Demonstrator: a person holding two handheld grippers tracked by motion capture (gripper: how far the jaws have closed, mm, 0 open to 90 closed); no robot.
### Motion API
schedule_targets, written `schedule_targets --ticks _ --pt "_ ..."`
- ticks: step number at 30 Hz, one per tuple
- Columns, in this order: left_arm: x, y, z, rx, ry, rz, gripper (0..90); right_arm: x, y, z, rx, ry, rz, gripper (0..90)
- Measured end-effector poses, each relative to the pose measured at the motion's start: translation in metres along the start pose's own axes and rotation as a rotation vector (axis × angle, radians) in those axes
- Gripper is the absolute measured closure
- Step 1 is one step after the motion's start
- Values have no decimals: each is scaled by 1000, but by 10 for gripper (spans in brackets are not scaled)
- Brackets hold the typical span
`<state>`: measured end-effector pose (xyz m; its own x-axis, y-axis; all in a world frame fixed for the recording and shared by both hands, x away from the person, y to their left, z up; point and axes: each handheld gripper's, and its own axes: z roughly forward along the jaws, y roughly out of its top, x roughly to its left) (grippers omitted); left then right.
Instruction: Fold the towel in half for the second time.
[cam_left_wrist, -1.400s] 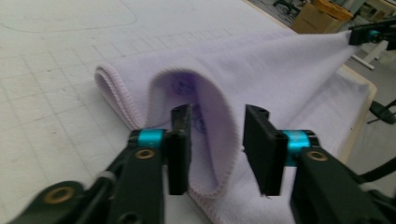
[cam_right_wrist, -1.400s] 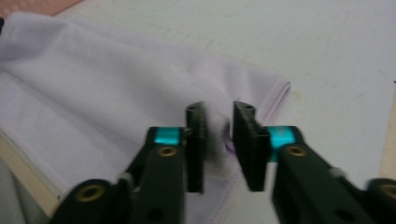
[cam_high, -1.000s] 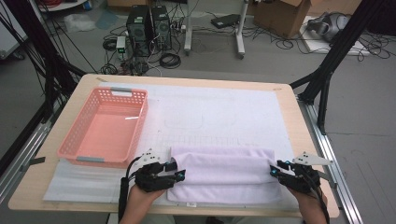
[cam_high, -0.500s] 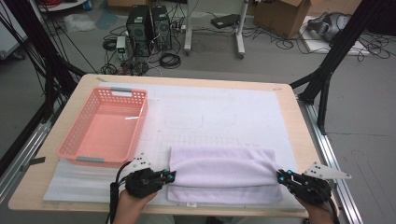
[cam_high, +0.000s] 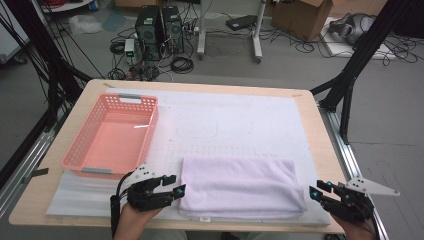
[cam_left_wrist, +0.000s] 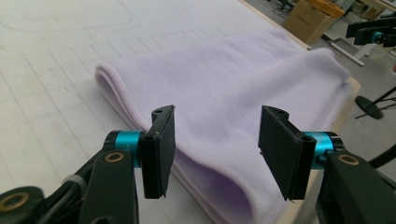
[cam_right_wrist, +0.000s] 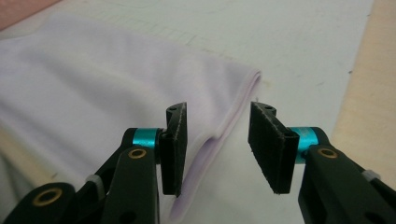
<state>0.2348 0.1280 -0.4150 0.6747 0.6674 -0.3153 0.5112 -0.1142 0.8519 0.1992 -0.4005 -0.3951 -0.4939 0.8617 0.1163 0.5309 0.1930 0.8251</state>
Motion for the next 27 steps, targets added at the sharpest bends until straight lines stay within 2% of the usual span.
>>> schedule_targets --ticks 2,4,7,9,11,13,15,17,20,22,23,24,25,27 --pt "6 6 10 1 25 -1 434 -4 7 14 0 -32 14 539" --pt "13 12 21 9 45 -8 426 -9 12 34 5 -35 27 539" --pt "21 19 33 21 66 -9 422 -14 18 67 70 -41 25 540" --pt "26 22 40 22 75 -20 417 -17 20 87 115 -86 -4 529" --pt "31 24 46 32 86 -25 407 -21 22 102 143 -99 1 541" --pt "35 24 52 47 97 -32 402 -27 22 111 150 -131 -12 567" --pt "39 24 57 53 100 -44 397 -33 23 111 132 -177 32 604" --pt "41 24 60 53 108 -44 389 -36 22 110 118 -187 39 623" --pt "46 22 66 76 119 -38 376 -36 21 108 93 -160 43 610" --pt "49 21 69 91 115 -44 366 -37 22 104 47 -109 73 567" --pt "50 21 71 96 115 -48 359 -38 23 104 39 -65 89 541" --pt "52 21 72 105 115 -49 353 -39 24 105 54 -14 107 527" --pt "53 20 74 108 111 -56 353 -38 24 108 81 5 96 526" --pt "55 19 79 125 102 -67 360 -36 23 113 122 9 57 526"
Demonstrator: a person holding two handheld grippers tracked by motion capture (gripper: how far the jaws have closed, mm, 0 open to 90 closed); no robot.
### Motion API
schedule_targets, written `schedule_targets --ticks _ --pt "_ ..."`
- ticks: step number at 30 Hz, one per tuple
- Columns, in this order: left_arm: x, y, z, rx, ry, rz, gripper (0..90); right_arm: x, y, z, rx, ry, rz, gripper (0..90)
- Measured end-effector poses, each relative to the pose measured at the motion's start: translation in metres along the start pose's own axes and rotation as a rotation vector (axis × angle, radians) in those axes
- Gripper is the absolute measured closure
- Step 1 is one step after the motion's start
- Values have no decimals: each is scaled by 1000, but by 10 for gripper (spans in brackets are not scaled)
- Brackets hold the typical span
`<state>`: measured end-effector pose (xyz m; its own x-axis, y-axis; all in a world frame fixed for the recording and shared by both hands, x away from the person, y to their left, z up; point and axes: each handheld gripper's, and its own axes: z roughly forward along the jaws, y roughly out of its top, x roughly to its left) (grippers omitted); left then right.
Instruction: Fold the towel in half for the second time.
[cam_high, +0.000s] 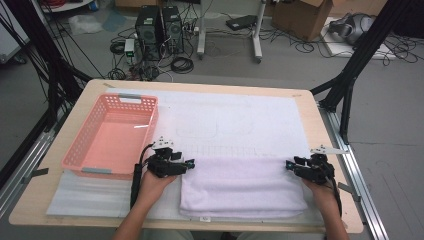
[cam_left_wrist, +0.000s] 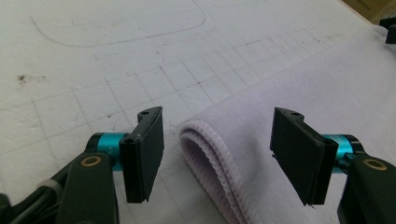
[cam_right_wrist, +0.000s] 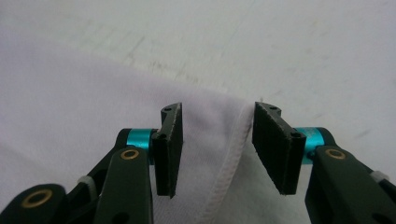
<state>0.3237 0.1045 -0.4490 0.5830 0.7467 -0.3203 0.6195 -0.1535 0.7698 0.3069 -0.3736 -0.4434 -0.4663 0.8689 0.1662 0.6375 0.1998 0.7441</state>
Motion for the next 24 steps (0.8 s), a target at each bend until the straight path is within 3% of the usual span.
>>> schedule_targets --ticks 4,6,7,8,9,13,16,18,24 --pt "-3 -1 7 12 -1 31 394 -3 -4 2 5 13 10 571" --pt "-5 -1 8 24 8 62 530 -3 -4 2 5 17 14 659" --pt "-5 0 9 30 0 67 613 -3 -4 2 8 34 23 750" --pt "-5 0 10 43 -35 50 735 -4 -4 2 8 69 37 786" --pt "-7 1 10 44 -24 57 766 -4 -4 2 10 71 40 803" --pt "-7 3 10 -6 2 43 796 -4 -3 0 0 72 32 832" --pt "-1 7 10 -80 11 -19 797 -4 2 -2 -39 48 19 833" --pt "2 15 14 -78 25 -21 797 -7 7 -1 -65 34 16 834" --pt "11 46 25 -134 48 -37 796 -20 26 12 -104 -1 50 832"
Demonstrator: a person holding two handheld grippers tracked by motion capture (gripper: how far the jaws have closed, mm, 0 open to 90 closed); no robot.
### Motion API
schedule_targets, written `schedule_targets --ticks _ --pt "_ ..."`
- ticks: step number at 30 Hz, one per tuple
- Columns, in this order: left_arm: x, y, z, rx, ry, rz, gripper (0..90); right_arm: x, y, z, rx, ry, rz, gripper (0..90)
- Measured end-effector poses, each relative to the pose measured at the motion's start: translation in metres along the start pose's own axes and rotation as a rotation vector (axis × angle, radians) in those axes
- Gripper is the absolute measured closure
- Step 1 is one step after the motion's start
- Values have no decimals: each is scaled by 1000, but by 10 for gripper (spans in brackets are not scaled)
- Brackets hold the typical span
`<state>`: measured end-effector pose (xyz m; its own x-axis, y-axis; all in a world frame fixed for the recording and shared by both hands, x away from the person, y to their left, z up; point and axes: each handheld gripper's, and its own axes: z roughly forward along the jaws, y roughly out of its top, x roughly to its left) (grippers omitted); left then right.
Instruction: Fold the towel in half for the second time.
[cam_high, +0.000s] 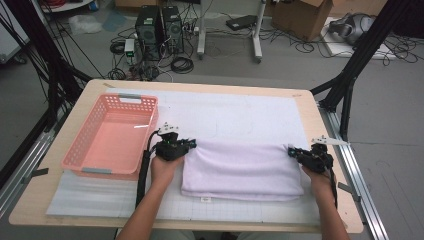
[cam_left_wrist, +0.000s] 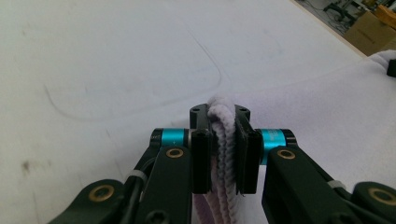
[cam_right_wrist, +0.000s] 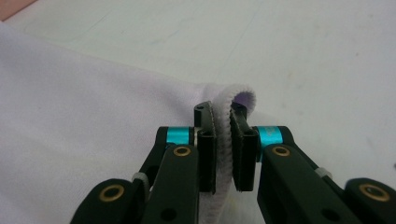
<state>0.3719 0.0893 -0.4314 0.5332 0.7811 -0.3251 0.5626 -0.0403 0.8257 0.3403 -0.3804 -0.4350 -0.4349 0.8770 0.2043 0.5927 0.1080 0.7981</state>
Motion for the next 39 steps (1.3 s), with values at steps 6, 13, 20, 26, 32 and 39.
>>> schedule_targets --ticks 6,13,20,26,32,39 --pt "14 20 13 -14 31 -15 796 0 25 17 -30 -59 -41 831" --pt "27 25 26 -7 41 -38 794 -1 43 35 -6 -103 -34 830" --pt "30 21 27 -15 7 4 784 -3 44 42 -1 -91 -33 791" --pt "25 25 19 -28 -21 -8 538 -2 45 34 -32 -60 -10 622" --pt "16 22 3 -54 -53 17 478 4 39 17 -46 -33 -34 617" --pt "-1 22 -9 -21 -94 73 453 11 23 -3 -29 -2 -60 607"
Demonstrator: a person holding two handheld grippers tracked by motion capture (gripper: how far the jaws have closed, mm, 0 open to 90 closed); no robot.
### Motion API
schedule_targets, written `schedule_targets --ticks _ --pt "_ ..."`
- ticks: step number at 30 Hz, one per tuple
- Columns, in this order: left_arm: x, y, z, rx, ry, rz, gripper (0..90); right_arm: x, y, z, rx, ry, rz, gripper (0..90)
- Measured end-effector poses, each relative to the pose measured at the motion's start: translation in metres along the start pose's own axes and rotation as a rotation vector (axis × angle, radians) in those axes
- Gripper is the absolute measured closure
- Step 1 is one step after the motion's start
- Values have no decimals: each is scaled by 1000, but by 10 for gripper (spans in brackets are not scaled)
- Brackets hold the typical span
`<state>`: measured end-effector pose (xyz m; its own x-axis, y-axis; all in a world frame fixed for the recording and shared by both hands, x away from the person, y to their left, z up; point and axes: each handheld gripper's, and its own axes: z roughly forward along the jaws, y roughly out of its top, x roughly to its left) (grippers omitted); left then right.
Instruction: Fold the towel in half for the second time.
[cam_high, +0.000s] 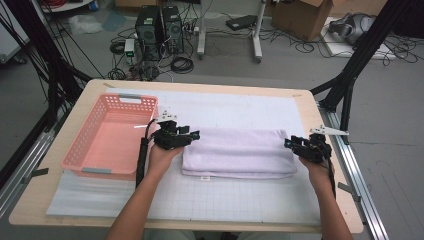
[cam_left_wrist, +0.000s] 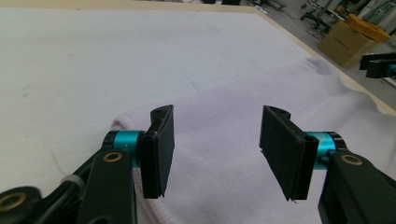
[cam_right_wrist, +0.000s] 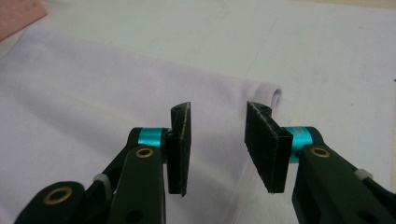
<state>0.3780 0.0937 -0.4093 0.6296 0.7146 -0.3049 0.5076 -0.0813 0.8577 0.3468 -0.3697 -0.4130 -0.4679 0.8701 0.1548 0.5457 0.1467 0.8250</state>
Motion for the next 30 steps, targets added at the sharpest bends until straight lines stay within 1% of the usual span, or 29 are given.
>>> schedule_targets --ticks 2,3,5,7,9,10,15,19,20,22,24,26,28,30 --pt "-6 -1 -4 -8 -4 18 456 3 -5 -5 -8 5 -6 607" --pt "-10 -3 -6 -19 -3 17 464 4 -7 -8 -11 7 -6 607" --pt "-13 -7 -9 -14 -2 26 468 7 -11 -12 -17 11 -5 607" --pt "-16 -13 -12 -14 -4 31 467 10 -16 -18 -24 18 -16 610" --pt "-19 -20 -16 -7 -7 30 467 14 -20 -22 -28 29 -9 613" --pt "-19 -23 -18 -4 -3 31 466 15 -24 -24 -33 31 -18 616" --pt "-21 -42 -28 39 -4 28 492 18 -36 -35 -34 29 -12 632" --pt "-20 -56 -40 33 5 11 506 18 -43 -44 -25 11 -8 632" --pt "-19 -59 -43 28 5 1 506 18 -45 -45 -13 4 -12 635" --pt "-18 -65 -48 25 -1 -12 520 18 -48 -46 -1 -1 -18 637" --pt "-19 -71 -50 22 -10 -22 536 18 -50 -45 2 0 -15 639" --pt "-20 -73 -50 35 -20 -20 550 20 -50 -44 -1 3 -22 640" --pt "-21 -75 -50 37 -23 -23 555 23 -49 -42 1 9 -35 640" --pt "-21 -78 -50 47 -22 -20 589 27 -49 -41 8 14 -46 641"
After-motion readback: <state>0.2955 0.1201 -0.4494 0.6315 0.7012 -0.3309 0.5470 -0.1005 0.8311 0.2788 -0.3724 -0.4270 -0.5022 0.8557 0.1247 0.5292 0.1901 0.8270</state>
